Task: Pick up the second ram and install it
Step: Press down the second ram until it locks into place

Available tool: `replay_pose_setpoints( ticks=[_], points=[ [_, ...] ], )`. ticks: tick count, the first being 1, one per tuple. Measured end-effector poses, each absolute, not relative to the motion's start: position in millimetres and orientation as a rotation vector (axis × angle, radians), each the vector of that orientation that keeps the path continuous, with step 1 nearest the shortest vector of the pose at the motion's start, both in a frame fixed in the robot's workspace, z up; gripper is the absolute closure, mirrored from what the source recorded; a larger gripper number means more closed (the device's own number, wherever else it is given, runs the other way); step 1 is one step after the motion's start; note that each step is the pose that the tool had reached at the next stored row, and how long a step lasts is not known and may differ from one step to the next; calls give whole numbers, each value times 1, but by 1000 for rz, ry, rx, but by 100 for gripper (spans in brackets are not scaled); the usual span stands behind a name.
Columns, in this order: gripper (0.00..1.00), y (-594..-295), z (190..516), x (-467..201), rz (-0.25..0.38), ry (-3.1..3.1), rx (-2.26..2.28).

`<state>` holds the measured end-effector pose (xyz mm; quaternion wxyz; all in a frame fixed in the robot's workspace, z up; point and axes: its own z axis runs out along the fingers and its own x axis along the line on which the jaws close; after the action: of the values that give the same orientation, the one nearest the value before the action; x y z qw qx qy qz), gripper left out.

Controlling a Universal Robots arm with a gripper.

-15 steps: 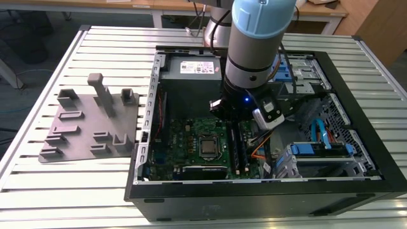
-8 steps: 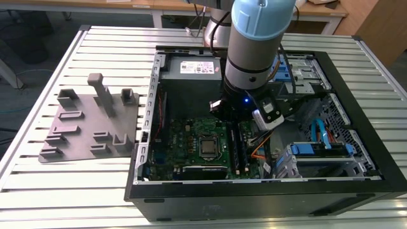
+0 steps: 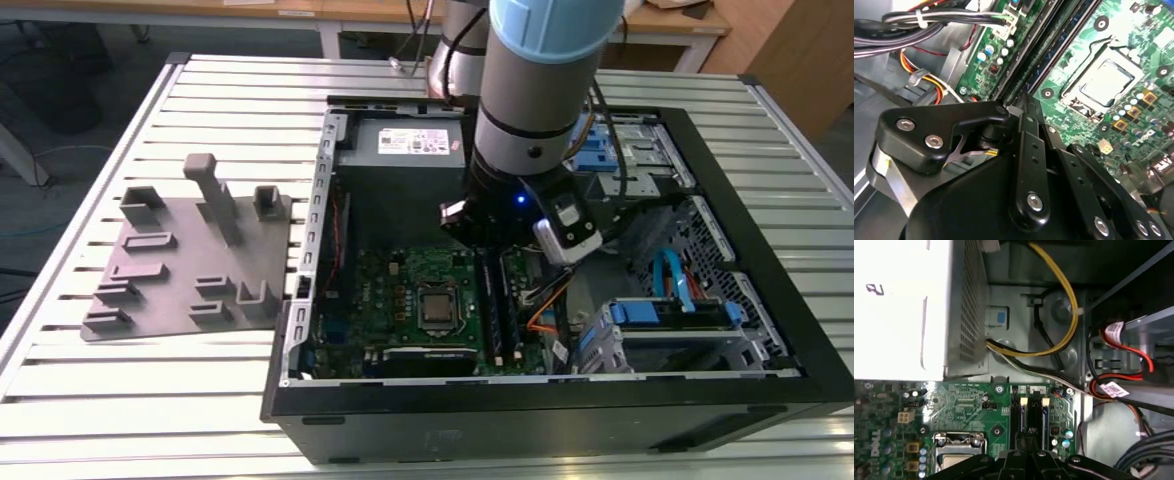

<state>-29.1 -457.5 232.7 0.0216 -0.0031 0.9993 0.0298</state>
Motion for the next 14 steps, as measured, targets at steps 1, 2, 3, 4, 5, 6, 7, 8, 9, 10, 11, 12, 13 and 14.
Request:
replay_pose_setpoints(
  ticks=[1,2,3,4,5,6,7,8,9,10,11,12,13,14],
  points=[
    [93,-460,233,-29,92,3097,-10],
    [93,-464,233,-29,92,3097,-10],
    [93,-468,233,-29,92,3097,-10],
    [93,-473,233,-29,92,3097,-10],
    [93,-478,233,-29,92,3097,-10],
    [93,-482,233,-29,92,3097,-10],
    [93,-486,232,-29,92,3097,-10],
    [93,-489,232,-29,92,3097,-10],
    [93,-492,232,-29,91,3097,-10],
    [93,-495,232,-29,92,3097,-10],
    [93,-497,232,-29,92,3097,-10],
    [93,-500,232,-29,92,3097,-10],
    [93,-502,231,-29,92,3097,-10],
    [93,-504,231,-29,92,3097,-10]
  ],
)
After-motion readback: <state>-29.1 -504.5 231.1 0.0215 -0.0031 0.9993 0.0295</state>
